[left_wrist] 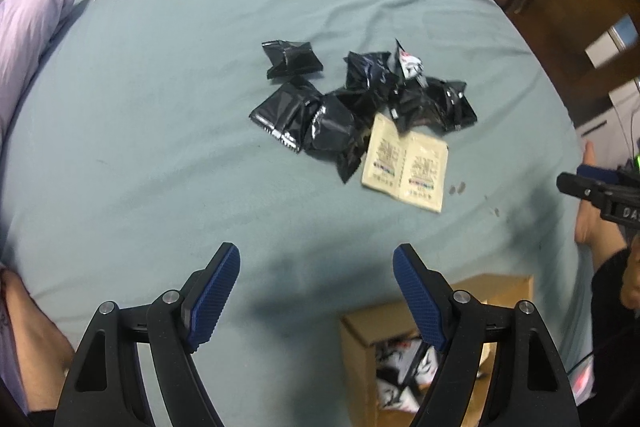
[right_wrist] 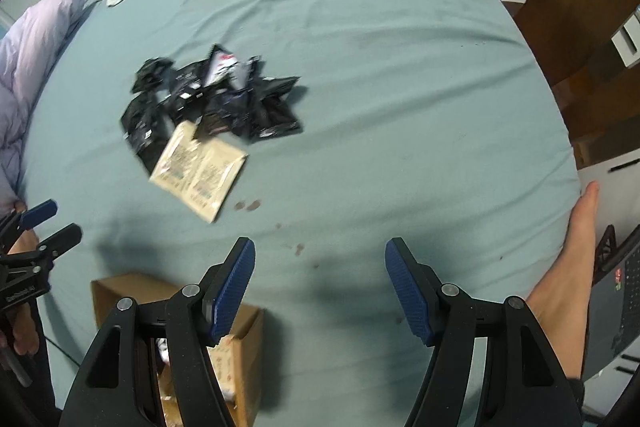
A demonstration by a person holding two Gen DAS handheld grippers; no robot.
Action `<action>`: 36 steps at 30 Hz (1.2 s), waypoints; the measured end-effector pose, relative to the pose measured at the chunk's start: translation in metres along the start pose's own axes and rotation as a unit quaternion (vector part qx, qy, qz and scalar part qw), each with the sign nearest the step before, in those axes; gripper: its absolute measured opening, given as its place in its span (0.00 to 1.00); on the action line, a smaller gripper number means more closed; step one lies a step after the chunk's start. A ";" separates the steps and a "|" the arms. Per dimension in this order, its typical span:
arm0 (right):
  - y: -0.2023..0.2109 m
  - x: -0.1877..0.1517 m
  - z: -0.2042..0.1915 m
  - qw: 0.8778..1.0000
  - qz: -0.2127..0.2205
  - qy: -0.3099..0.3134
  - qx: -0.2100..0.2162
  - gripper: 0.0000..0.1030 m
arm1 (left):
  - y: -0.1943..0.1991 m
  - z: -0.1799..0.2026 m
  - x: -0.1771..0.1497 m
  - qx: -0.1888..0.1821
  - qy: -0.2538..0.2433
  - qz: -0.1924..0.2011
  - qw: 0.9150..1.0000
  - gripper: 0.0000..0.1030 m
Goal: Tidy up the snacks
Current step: 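Move both open grippers back to the black packet pile, then grasp a black packet with the right gripper while the left grasps another black packet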
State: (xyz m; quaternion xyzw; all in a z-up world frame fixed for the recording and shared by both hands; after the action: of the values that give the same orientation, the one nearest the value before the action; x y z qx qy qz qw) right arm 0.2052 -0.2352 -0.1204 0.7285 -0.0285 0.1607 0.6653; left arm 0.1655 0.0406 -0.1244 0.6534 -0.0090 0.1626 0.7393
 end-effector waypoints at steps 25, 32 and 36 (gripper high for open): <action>-0.118 0.092 -0.012 0.997 0.001 0.005 0.077 0.65 | -0.061 0.024 0.061 0.043 -0.013 0.006 0.999 0.78; -0.147 0.107 -0.022 0.998 0.006 0.058 0.019 0.44 | -0.079 0.035 0.058 0.049 -0.020 -0.012 0.999 0.77; -0.142 0.103 -0.010 0.998 0.022 0.049 0.038 0.40 | -0.084 0.040 0.059 0.062 -0.040 -0.002 0.997 0.77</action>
State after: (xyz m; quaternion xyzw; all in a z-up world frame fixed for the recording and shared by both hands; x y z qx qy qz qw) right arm 0.3367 -0.1913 -0.2282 0.7437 -0.0062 0.2115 0.6342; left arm 0.2506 0.0071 -0.1857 0.7038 -0.0273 0.1348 0.6970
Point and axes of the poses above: each gripper's, at about its wrist camera, not at the fingertips, and y roughly against the way its jaws point, z to its right, x to its top, the point moved 6 cm from there along -y, roughly the way its jaws point, and after that the axes turned 6 degrees about y, right-handed, at the moved point
